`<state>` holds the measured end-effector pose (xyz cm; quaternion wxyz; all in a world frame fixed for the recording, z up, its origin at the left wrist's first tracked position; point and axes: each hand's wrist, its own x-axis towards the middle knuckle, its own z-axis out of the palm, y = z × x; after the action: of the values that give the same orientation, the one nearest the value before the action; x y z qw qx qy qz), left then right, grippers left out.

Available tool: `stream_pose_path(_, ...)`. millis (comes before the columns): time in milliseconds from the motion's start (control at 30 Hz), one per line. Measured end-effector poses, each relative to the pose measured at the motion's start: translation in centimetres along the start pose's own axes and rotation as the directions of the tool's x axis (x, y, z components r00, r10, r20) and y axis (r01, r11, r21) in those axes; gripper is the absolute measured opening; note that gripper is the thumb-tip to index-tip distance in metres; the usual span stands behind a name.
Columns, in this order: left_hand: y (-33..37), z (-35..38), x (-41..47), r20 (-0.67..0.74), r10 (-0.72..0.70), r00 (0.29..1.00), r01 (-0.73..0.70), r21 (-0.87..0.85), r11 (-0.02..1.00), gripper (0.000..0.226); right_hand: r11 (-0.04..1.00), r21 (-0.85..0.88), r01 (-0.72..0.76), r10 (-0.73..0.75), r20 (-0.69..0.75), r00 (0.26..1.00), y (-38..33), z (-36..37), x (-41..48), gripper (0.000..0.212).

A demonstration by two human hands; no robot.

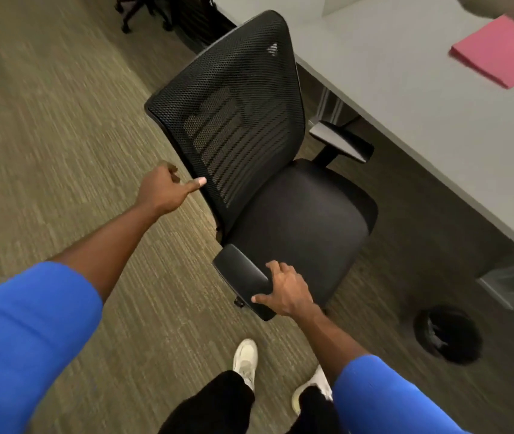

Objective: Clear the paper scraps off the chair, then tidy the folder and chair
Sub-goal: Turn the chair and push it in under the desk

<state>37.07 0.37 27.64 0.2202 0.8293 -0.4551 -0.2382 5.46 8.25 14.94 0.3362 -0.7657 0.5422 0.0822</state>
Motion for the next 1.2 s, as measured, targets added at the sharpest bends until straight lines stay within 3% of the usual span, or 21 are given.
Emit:
stream_pose_path(67,1.0,-0.6,1.2,-0.019,0.044,0.999,-0.046,-0.125,0.991,0.089,0.998,-0.055,0.028,-0.027,0.010,1.000,-1.3,0.7,1.3,0.101)
stream_pose_path(233,2.8,0.0,3.3,-0.115,0.114,0.987,-0.144,-0.305,0.941,0.059,0.986,-0.159,0.041,-0.034,0.046,0.998,-3.3,2.7,3.4,0.106)
stream_pose_path(533,2.8,0.8,4.7,-0.148,0.157,0.976,-0.189,-0.237,0.953,0.041,0.986,-0.163,0.019,-0.015,0.023,1.000,-2.8,4.2,3.4,0.095)
stream_pose_path(767,3.5,0.3,4.1,0.035,0.246,0.969,-0.220,-0.337,0.915,0.035,0.980,-0.198,0.003,-0.002,0.005,1.000,-1.6,4.3,2.9,0.103)
stream_pose_path(1200,7.7,6.2,-2.9,0.081,0.266,0.961,-0.225,-0.336,0.915,0.035,0.965,-0.253,-0.071,0.081,0.029,0.996,9.0,1.6,-1.9,0.096)
